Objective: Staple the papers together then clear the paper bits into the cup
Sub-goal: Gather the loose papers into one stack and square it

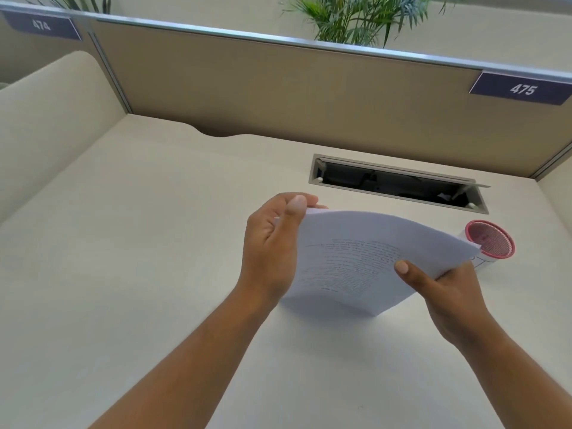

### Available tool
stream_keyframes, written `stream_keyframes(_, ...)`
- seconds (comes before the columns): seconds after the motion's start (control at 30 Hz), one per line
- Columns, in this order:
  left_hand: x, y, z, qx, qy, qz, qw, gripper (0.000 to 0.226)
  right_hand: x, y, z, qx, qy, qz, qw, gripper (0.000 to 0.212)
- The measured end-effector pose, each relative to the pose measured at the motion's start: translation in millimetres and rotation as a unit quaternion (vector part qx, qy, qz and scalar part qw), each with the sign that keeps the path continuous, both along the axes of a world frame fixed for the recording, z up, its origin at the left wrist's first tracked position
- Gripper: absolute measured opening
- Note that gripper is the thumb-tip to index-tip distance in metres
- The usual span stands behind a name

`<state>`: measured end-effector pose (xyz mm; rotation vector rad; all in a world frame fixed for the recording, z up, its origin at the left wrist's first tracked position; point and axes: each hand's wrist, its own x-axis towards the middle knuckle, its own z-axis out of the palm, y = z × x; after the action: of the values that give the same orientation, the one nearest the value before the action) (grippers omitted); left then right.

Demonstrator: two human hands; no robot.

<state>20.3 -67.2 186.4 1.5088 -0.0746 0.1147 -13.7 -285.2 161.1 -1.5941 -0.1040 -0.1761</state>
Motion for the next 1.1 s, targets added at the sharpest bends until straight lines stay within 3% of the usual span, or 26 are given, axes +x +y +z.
stream_keyframes(0.1, 3.1, 3.8, 3.1, -0.028, -0.011, -0.003, 1.0, 0.043, 1.9, -2.2, 0.4, 0.014, 0.013, -0.016, 1.0, 0.031)
stream_keyframes(0.23, 18.6, 25.8, -3.1, 0.005, -0.099, -0.097, 0.99, 0.079, 6.1, -4.9, -3.6, 0.014, 0.032, -0.021, 0.999, 0.031)
stream_keyframes(0.3, 24.6, 32.3, -9.4, 0.053, -0.08, -0.133, 0.987, 0.07, 8.9, -4.9, -4.9, 0.021, 0.044, -0.008, 0.999, 0.041)
stream_keyframes(0.37, 26.0, 30.4, -17.4, 0.08, -0.029, -0.146, 0.986, 0.043, 11.2, -4.0, -6.6, 0.02, 0.054, -0.002, 0.998, 0.054)
stream_keyframes(0.47, 24.1, 18.7, -26.9, 0.089, 0.0, -0.14, 0.986, 0.026, 13.9, 0.7, -4.1, 0.011, 0.05, 0.009, 0.999, 0.034)
stream_keyframes(0.53, 23.1, 12.7, -26.8, 0.051, -0.006, -0.117, 0.992, 0.017, 14.9, 1.2, 0.4, 0.005, 0.032, 0.01, 0.999, 0.039)
stream_keyframes(0.73, 22.5, 10.7, -27.7, -0.002, -0.006, -0.088, 0.996, 0.028, 19.6, -5.6, 8.6, 0.024, 0.009, -0.002, 1.0, 0.041)
stream_keyframes(0.87, 25.0, 4.5, -36.0, 0.014, 0.025, -0.076, 0.997, 0.017, 23.8, -6.9, 3.4, 0.015, 0.021, -0.001, 1.0, 0.034)
stream_keyframes(1.1, 26.9, -1.8, -36.3, 0.003, 0.02, -0.038, 0.999, 0.018, 23.0, -7.1, -3.3, 0.017, 0.022, 0.003, 1.0, 0.046)
